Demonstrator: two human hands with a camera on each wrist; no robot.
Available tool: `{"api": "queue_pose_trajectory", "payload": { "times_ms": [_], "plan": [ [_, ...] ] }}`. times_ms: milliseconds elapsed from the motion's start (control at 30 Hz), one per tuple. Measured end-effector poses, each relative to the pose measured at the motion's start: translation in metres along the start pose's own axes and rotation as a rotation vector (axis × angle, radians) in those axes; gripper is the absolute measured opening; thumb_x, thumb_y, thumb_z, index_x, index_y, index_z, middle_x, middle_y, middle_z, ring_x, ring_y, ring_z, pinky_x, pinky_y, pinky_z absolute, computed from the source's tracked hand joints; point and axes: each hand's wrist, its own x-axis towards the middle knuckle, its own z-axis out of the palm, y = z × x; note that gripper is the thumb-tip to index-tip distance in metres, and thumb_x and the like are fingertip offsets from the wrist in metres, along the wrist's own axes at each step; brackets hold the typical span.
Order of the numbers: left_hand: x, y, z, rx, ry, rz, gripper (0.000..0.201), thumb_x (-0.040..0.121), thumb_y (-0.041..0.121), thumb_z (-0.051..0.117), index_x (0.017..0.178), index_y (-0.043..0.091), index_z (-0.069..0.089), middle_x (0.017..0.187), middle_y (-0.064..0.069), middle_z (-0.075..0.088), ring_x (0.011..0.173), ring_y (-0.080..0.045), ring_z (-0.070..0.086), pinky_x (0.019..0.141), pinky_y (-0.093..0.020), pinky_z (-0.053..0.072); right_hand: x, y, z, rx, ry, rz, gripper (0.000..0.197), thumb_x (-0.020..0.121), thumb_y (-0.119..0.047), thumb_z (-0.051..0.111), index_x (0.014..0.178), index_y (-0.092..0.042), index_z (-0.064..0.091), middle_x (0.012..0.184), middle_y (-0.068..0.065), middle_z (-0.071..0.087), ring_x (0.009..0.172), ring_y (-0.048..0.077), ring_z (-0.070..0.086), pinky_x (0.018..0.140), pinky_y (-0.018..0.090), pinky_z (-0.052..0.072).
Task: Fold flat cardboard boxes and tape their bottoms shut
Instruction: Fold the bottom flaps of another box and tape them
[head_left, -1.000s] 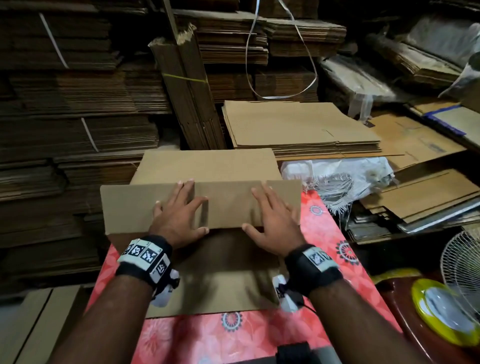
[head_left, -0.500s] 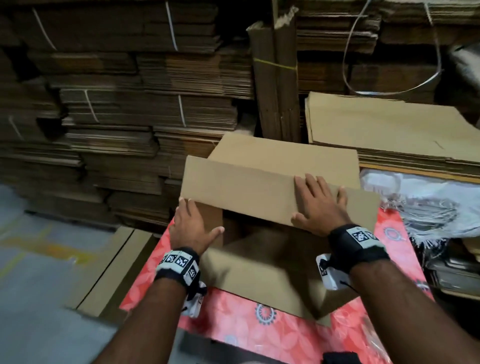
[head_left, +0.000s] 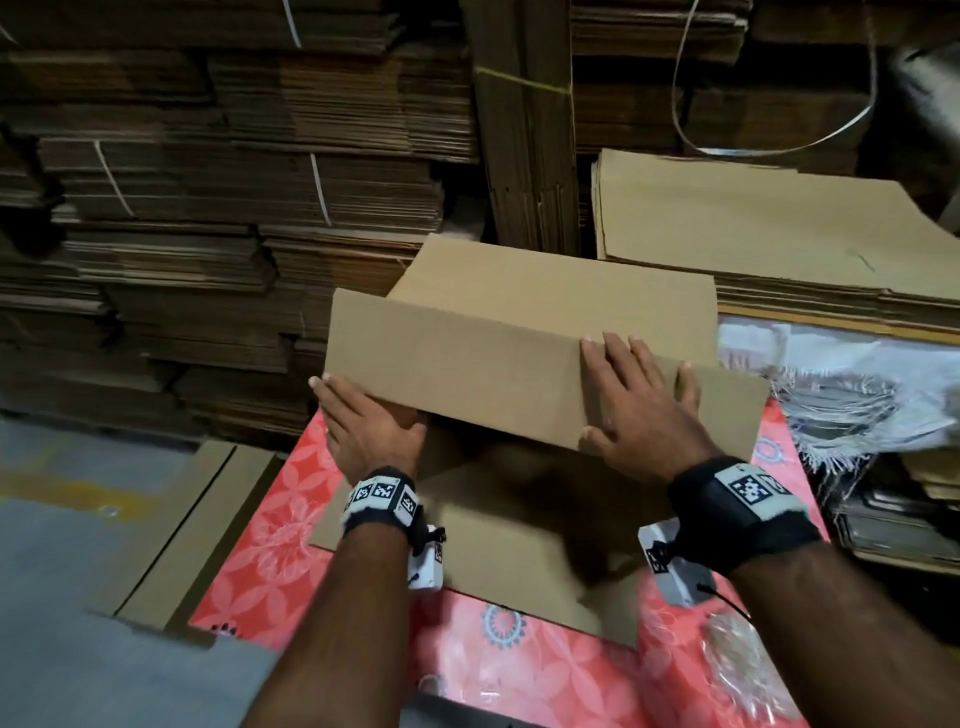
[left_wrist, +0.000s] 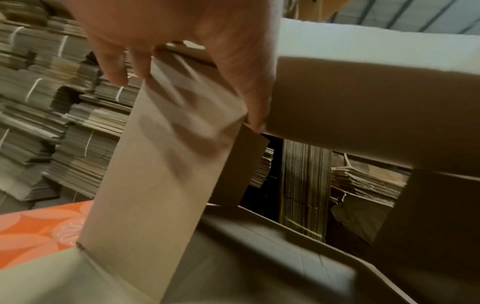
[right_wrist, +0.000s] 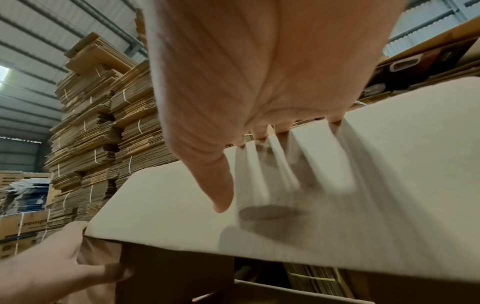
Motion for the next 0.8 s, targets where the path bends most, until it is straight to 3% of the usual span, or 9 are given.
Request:
{"api": "queue_pose_trajectory", "payload": {
  "times_ms": [133,267,333,400,500,567,633,733,800],
  "plan": [
    [0.007,-0.017,-0.003,-0.050,-0.064,0.083,0.135,0.063,0.035,0.092,0.159,0.000,0.004,0.167,-0.018,0.002,0.152,-0.035,0.016,0.123,-0.042,0.024,0.002,0.009,0.000,0.029,-0.029,-0.001,0.111,0.090,-0.053,0.066,0.159,-0.035,-0.019,0.169,-0.006,-0.017,0.156,0.023,-0.013,0.117,0.069,-0.003],
    [0.010,-0.050,-0.033,-0.142,-0.324,0.234,0.131,0.071,0.007,0.086,0.161,0.009,-0.009,0.169,-0.008,-0.011,0.157,-0.020,-0.003,0.125,-0.026,0.008,0.012,0.016,0.000,0.098,-0.078,0.011,0.110,0.088,-0.055,0.065,0.160,-0.035,-0.015,0.169,-0.007,-0.015,0.156,0.022,-0.012,0.117,0.069,-0.005],
    [0.011,-0.062,-0.057,-0.163,-0.416,0.205,0.125,0.074,0.001,0.079,0.162,0.021,-0.007,0.168,-0.004,0.016,0.153,-0.019,0.020,0.122,-0.029,0.022,0.019,0.015,-0.003,0.126,-0.084,0.011,0.107,0.087,-0.054,0.065,0.161,-0.035,-0.010,0.170,-0.007,-0.012,0.157,0.021,-0.010,0.118,0.068,-0.005],
    [0.013,-0.074,-0.079,-0.242,-0.513,0.151,0.118,0.072,0.010,0.075,0.163,0.030,0.002,0.154,0.007,0.042,0.136,-0.012,0.049,0.110,-0.028,0.040,0.026,0.011,-0.003,0.133,-0.074,0.010,0.104,0.087,-0.055,0.065,0.161,-0.035,-0.006,0.171,-0.006,-0.009,0.157,0.021,-0.008,0.119,0.068,-0.005],
    [0.017,-0.094,-0.101,-0.433,-0.581,0.118,0.106,0.065,0.020,0.069,0.160,0.034,0.024,0.144,0.017,0.052,0.124,0.007,0.055,0.109,-0.036,0.047,0.038,0.003,-0.002,0.160,-0.033,0.026,0.096,0.089,-0.050,0.066,0.161,-0.036,0.004,0.171,-0.004,0.003,0.157,0.022,0.000,0.119,0.068,-0.005],
    [0.019,-0.110,-0.109,-0.515,-0.607,0.086,0.098,0.071,0.008,0.069,0.155,0.041,0.033,0.141,0.011,0.059,0.127,-0.007,0.057,0.102,-0.048,0.053,0.046,-0.002,-0.001,0.167,0.057,0.045,0.085,0.088,-0.046,0.067,0.158,-0.037,0.018,0.165,-0.001,0.024,0.152,0.021,0.017,0.119,0.069,0.005],
    [0.022,-0.125,-0.112,-0.626,-0.639,0.022,0.095,0.078,-0.006,0.072,0.152,0.044,0.039,0.141,0.005,0.060,0.128,-0.018,0.059,0.094,-0.050,0.057,0.050,-0.012,-0.002,0.134,0.121,0.047,0.078,0.086,-0.045,0.068,0.153,-0.039,0.027,0.156,-0.003,0.037,0.145,0.021,0.028,0.115,0.067,0.016],
    [0.033,-0.146,-0.113,-0.750,-0.585,-0.114,0.087,0.088,-0.014,0.064,0.147,0.046,0.045,0.136,0.005,0.063,0.121,-0.019,0.064,0.086,-0.043,0.060,0.054,-0.041,0.006,0.092,0.185,0.011,0.078,0.088,-0.044,0.067,0.155,-0.037,0.027,0.157,-0.004,0.035,0.147,0.022,0.026,0.115,0.070,0.014],
    [0.045,-0.166,-0.114,-0.739,-0.516,-0.195,0.083,0.089,-0.015,0.058,0.141,0.049,0.051,0.131,0.001,0.064,0.115,-0.026,0.066,0.085,-0.047,0.059,0.057,-0.069,0.018,0.077,0.222,-0.028,0.081,0.090,-0.042,0.065,0.158,-0.034,0.022,0.162,-0.001,0.027,0.153,0.025,0.019,0.117,0.073,0.005]
  ]
}}
